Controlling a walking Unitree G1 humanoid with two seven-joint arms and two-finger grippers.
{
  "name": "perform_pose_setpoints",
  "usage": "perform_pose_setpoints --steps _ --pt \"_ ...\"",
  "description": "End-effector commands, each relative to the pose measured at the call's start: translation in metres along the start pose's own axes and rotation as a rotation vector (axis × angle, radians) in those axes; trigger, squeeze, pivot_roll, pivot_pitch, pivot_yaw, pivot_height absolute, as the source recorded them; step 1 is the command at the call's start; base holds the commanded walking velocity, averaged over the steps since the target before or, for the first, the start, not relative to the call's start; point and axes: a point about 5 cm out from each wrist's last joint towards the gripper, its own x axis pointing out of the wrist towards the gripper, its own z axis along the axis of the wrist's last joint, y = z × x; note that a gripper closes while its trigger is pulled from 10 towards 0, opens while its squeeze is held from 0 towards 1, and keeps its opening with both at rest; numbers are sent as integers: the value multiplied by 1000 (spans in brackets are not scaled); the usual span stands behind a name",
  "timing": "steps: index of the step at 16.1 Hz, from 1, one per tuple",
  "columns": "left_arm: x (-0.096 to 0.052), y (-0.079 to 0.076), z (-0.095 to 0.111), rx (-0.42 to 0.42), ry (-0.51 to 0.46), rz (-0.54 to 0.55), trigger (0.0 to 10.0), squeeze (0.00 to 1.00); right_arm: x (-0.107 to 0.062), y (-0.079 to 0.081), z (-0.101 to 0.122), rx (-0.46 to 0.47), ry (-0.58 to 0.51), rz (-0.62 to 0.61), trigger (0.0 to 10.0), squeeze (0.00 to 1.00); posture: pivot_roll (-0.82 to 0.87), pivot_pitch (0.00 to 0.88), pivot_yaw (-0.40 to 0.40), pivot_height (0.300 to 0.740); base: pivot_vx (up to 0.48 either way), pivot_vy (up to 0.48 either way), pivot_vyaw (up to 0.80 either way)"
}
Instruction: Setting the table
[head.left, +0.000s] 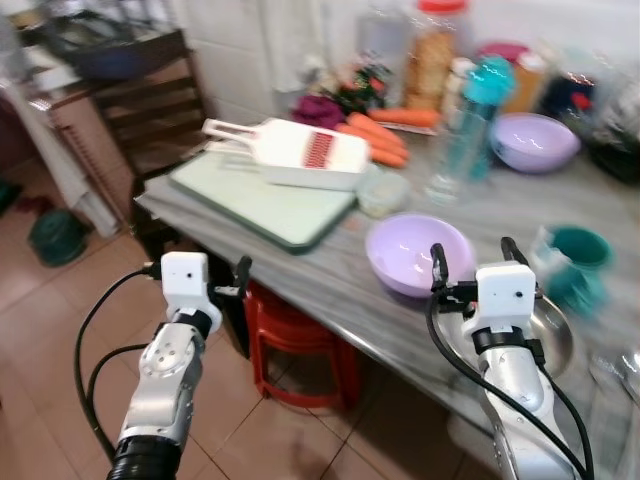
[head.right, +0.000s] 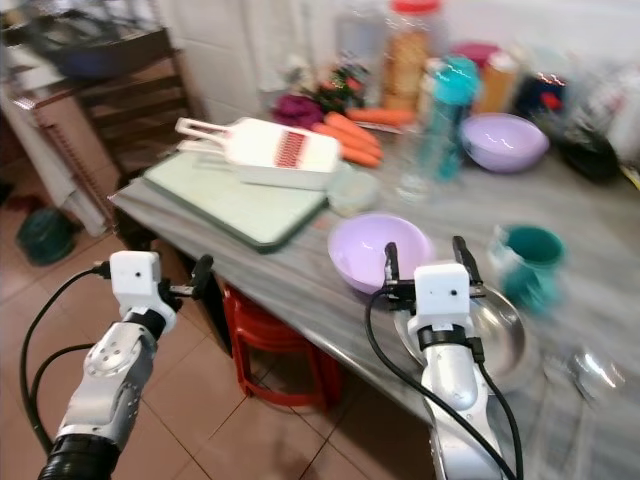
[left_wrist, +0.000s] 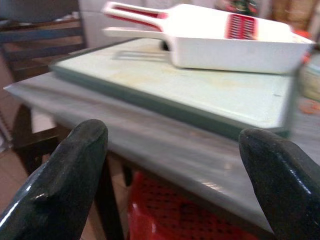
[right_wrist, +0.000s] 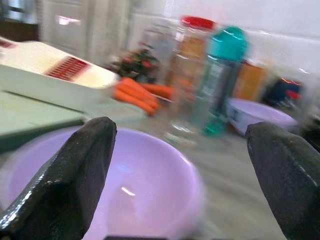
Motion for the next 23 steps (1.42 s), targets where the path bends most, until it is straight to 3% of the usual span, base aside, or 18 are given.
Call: perform_pose_setpoints --steps 1,6,17,23 --pt "-3 9 -2 16 13 34 10000 0 2 6 7 12 -27 26 10000 0 4 0 43 740 0 0 800" --pt "-2 19 -1 60 11 120 10000 0 2 9 8 17 -33 37 10000 0 3 0 44 740 0 0 800" --pt "-3 25 -5 62 14 200 10000 0 7 15 10 28 -46 107 10000 0 14 0 15 740 0 0 800" --pt "-10 29 -22 55 78 212 10000 0 12 16 2 77 -11 97 10000 0 22 0 6 740 0 0 84"
